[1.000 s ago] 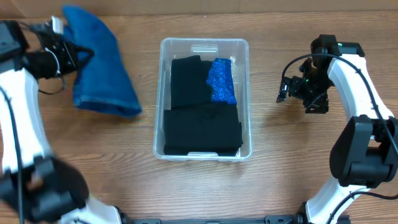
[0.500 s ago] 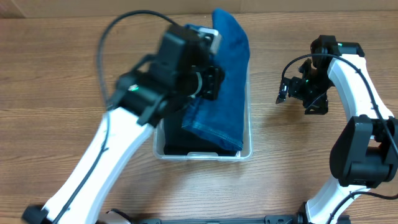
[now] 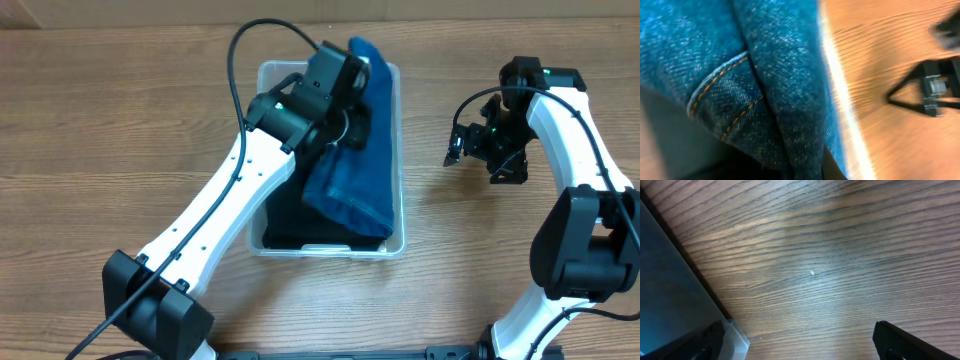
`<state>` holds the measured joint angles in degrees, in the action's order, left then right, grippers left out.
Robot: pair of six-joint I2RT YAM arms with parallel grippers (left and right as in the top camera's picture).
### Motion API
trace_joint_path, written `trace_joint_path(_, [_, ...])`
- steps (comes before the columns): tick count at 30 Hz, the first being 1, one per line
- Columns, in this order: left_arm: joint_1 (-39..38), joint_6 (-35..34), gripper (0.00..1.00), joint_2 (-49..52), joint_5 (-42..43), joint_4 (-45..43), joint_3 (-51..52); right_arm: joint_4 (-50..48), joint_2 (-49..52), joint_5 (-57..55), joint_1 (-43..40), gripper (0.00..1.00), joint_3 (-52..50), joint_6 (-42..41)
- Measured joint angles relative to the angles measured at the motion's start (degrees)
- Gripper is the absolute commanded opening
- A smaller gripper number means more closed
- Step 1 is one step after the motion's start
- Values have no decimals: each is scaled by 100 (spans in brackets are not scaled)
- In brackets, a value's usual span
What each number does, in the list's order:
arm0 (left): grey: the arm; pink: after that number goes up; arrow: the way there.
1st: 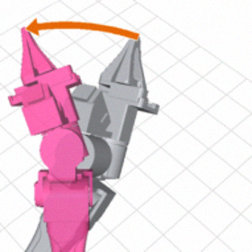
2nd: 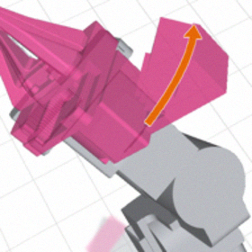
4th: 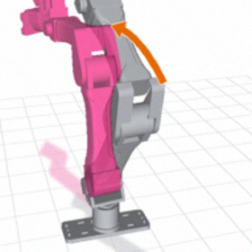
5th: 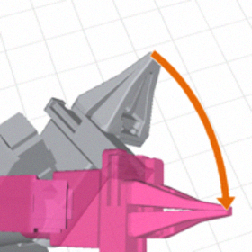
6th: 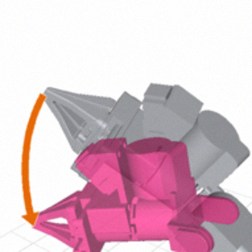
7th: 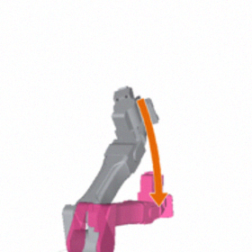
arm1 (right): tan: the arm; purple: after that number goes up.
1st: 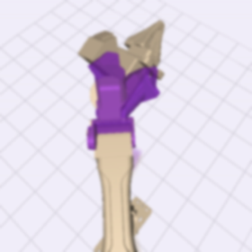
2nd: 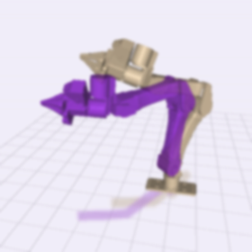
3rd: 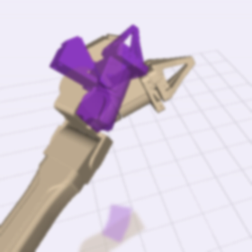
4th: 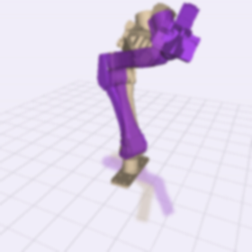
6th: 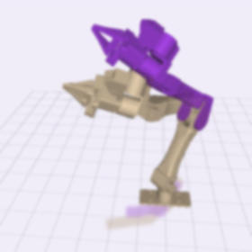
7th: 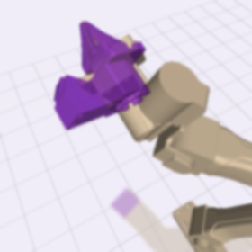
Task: Pack container
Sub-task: 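Lay the denim cloth over the bin contents and smooth it down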
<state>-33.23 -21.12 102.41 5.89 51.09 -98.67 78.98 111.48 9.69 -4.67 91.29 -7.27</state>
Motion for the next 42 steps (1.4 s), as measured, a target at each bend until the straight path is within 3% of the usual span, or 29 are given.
trace_joint_path(1, [76, -15, 100, 0, -232, 280, -2, -4, 0, 2, 0, 100, 0, 0])
trace_joint_path(5, [380, -17, 100, -2, -1355, 1469, -7, -17, 0, 2, 0, 100, 0, 0])
trace_joint_path(7, [682, 2, 100, -2, -1987, 1690, -7, -20, 0, 4, 0, 100, 0, 2])
trace_joint_path(10, [979, 76, 100, -2, -2293, 1633, -15, 0, 0, 2, 0, 100, 0, -2])
trace_joint_path(11, [1010, 166, 98, -2, -2337, 1598, -33, 0, 0, 2, 0, 100, 0, -2])
trace_joint_path(12, [1001, 306, 83, -2, -2374, 1526, -96, -2, 0, 2, 0, 100, 0, 0])
trace_joint_path(13, [938, 470, 63, -7, -2404, 1421, -205, -2, 0, 4, 0, 100, 0, 0])
trace_joint_path(14, [844, 636, 28, -17, -2430, 1300, -319, -7, 0, 2, 0, 100, 0, 0])
trace_joint_path(15, [754, 708, 4, -20, -2439, 1198, -413, -7, 0, 4, 0, 100, 0, 2])
trace_joint_path(19, [310, 1207, 4, -59, -2671, 645, -575, -7, 0, 11, 0, 100, 0, 2])
trace_joint_path(23, [262, 2256, 6, 155, -3224, 415, -575, -7, 0, 20, 0, 100, 0, 0])
trace_joint_path(25, [284, 2656, 13, 518, -3355, 444, -577, -9, 0, 20, 0, 100, 0, 2])
trace_joint_path(28, [284, 3049, 13, 1661, -3456, 616, -573, -7, 0, 20, 0, 100, 0, 2])
trace_joint_path(31, [256, 3021, 9, 2487, -3757, 905, -680, -2, 0, 22, 0, 100, 0, 0])
trace_joint_path(36, [68, 2594, 9, 2791, -4485, 1384, -933, -9, 0, 20, 0, 100, 0, 4])
trace_joint_path(37, [15, 2544, 13, 2791, -4664, 1416, -933, -9, 0, 24, 0, 100, 0, 0])
trace_joint_path(39, [-98, 2409, 79, 2745, -4959, 1589, -938, -11, 0, 24, 0, 100, 0, 0])
trace_joint_path(40, [-133, 2350, 100, 2675, -5064, 1720, -940, -13, 0, 20, 0, 100, 0, 0])
trace_joint_path(42, [-166, 2179, 100, 2339, -5158, 1882, -940, -17, 0, 26, 0, 100, 0, 0])
